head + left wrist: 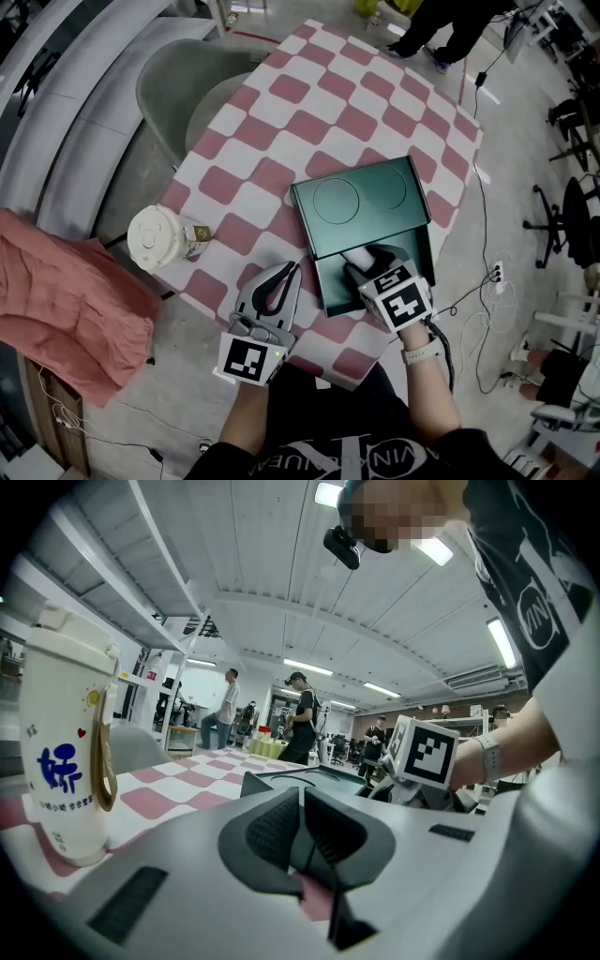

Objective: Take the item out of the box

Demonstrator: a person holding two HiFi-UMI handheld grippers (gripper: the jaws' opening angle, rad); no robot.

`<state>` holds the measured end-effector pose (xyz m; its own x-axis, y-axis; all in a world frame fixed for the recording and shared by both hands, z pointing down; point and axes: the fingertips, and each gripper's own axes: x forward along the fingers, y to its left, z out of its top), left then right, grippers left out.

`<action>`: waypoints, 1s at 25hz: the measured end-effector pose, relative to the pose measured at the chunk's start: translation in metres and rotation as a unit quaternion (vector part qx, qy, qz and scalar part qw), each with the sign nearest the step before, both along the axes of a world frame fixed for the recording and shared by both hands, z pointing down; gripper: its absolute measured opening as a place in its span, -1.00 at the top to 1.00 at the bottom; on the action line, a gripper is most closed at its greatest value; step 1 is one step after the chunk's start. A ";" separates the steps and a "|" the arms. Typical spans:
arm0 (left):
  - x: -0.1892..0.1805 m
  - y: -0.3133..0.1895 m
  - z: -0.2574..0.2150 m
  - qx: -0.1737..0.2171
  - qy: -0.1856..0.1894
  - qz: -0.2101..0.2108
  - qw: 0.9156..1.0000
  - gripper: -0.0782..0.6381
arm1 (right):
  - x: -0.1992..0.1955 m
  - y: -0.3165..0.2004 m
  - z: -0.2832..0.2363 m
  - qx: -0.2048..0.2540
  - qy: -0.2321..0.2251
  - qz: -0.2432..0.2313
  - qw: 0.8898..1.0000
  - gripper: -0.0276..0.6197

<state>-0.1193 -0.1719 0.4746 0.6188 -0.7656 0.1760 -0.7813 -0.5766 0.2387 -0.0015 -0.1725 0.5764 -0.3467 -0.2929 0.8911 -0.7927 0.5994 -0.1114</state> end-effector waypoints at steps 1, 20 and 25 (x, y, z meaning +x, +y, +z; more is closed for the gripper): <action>-0.001 0.001 0.001 -0.001 -0.001 -0.001 1.000 0.72 | -0.002 0.001 0.001 0.006 0.007 -0.013 1.000 0.29; 0.010 0.021 0.002 -0.003 0.000 -0.036 0.999 0.72 | -0.004 0.023 -0.026 0.085 0.021 -0.171 0.981 0.35; 0.018 0.024 0.000 -0.010 0.004 -0.045 0.999 0.72 | 0.001 0.026 -0.041 0.110 -0.003 -0.169 0.980 0.35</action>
<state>-0.1009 -0.1479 0.4748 0.5496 -0.8143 0.1868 -0.8275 -0.5000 0.2553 0.0000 -0.1465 0.5355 -0.4623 -0.3448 0.8169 -0.5448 0.8374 0.0451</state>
